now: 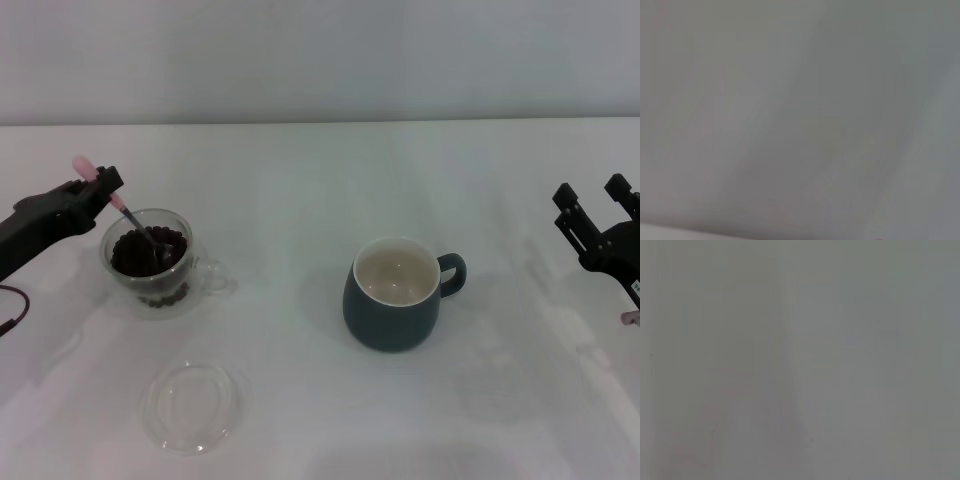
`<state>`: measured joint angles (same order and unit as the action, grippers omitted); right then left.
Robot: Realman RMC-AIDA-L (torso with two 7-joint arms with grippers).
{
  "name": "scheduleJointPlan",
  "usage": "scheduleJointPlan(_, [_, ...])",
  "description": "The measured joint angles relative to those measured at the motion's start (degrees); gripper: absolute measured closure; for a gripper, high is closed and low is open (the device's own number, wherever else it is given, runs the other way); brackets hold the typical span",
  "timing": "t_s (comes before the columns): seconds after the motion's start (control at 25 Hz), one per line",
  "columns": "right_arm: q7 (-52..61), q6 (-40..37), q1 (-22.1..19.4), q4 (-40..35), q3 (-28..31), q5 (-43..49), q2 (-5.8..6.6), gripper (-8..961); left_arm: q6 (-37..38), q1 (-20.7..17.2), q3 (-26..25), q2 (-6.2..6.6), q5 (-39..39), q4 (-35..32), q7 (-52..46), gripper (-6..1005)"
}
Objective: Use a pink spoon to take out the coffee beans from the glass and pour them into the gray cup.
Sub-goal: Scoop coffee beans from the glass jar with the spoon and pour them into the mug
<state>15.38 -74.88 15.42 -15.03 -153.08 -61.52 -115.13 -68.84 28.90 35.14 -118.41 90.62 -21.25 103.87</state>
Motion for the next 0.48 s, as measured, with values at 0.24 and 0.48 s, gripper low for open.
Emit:
scheduleJointPlan(0.24, [0.0, 0.0, -0.3, 0.0, 0.0, 0.0, 0.0, 226, 1.0, -0.6, -0.1, 0.06, 0.2, 0.1, -8.9, 874])
scheduleJointPlan(0.48, [-0.4, -0.1, -0.1, -0.4, 0.0, 0.0, 0.0, 226, 3.8, -1.1, 0.0, 0.62, -0.1, -0.5, -21.9, 874])
